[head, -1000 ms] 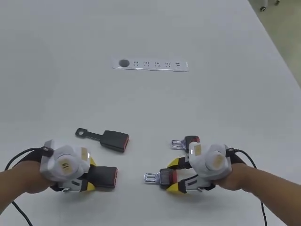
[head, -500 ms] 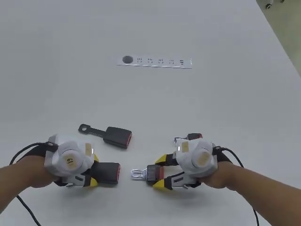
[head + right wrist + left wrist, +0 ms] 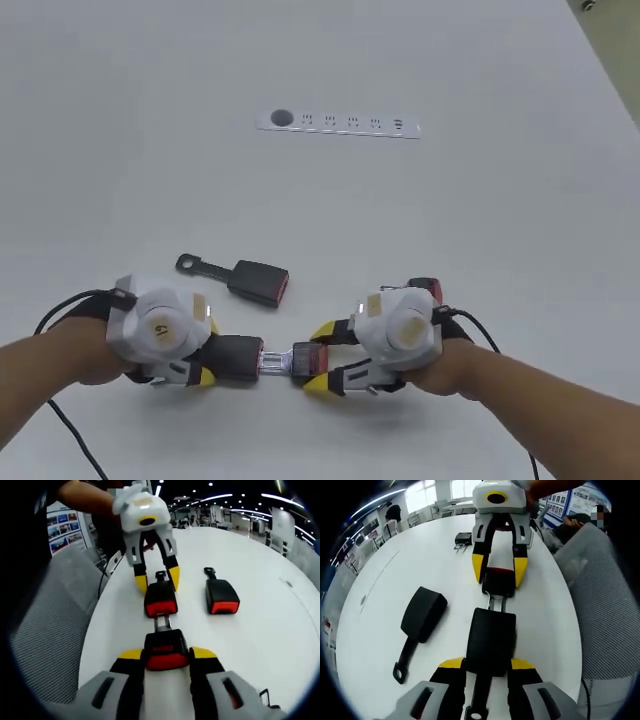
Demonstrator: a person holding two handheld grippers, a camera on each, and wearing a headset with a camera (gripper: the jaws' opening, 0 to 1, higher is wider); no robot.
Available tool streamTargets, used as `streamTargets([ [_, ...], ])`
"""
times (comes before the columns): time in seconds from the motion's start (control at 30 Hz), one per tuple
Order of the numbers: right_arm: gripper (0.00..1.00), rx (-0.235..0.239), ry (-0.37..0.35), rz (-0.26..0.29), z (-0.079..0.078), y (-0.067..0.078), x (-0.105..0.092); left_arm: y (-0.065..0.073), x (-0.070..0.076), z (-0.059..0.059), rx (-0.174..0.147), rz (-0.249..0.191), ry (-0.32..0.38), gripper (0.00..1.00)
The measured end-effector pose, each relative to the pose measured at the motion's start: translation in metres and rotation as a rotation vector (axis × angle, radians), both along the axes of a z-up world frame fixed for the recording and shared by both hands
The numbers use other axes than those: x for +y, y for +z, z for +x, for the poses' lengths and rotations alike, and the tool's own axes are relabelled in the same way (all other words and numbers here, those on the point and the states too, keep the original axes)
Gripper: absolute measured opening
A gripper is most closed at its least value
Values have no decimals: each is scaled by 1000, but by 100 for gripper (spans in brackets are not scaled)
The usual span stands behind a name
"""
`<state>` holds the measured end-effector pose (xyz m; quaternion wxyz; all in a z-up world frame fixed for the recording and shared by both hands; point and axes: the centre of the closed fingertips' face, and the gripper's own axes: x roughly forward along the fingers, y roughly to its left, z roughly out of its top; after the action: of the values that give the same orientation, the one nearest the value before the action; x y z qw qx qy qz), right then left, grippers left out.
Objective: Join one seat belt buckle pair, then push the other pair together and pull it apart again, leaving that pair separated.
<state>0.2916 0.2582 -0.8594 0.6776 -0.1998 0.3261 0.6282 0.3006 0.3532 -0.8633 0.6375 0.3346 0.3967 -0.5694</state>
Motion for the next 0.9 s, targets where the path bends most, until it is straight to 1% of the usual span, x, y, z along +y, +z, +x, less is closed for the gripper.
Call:
streamTargets([
  [0.1, 35, -2, -4, 8, 1, -1, 4, 0, 1, 0, 2, 0, -1, 33],
  [0.2, 35, -2, -5, 24, 0, 0, 14, 0, -1, 1, 1, 8, -12, 33],
  [0.23, 35, -12, 4, 17, 1, 0, 13, 0, 0, 1, 1, 16, -16, 33],
  [0.3, 35, 2, -8, 25, 1, 0, 11, 0, 1, 1, 1, 12, -11, 33],
  [0.43, 35, 6, -14, 29, 2, 0, 13, 0, 0, 1, -4, 7, -9, 33],
  [0.6, 35, 5, -22, 24, 1, 0, 17, 0, 0, 2, -5, 14, -21, 33],
  [0.7, 34, 8, -29, 40, 2, 0, 23, 0, 0, 2, -5, 19, -22, 33],
  [0.77, 34, 2, -29, 46, 1, 1, 29, 0, 0, 2, -5, 19, -23, 33],
  [0.9, 34, 6, -39, 51, 2, 1, 30, 0, -1, 1, -6, 30, -26, 33],
])
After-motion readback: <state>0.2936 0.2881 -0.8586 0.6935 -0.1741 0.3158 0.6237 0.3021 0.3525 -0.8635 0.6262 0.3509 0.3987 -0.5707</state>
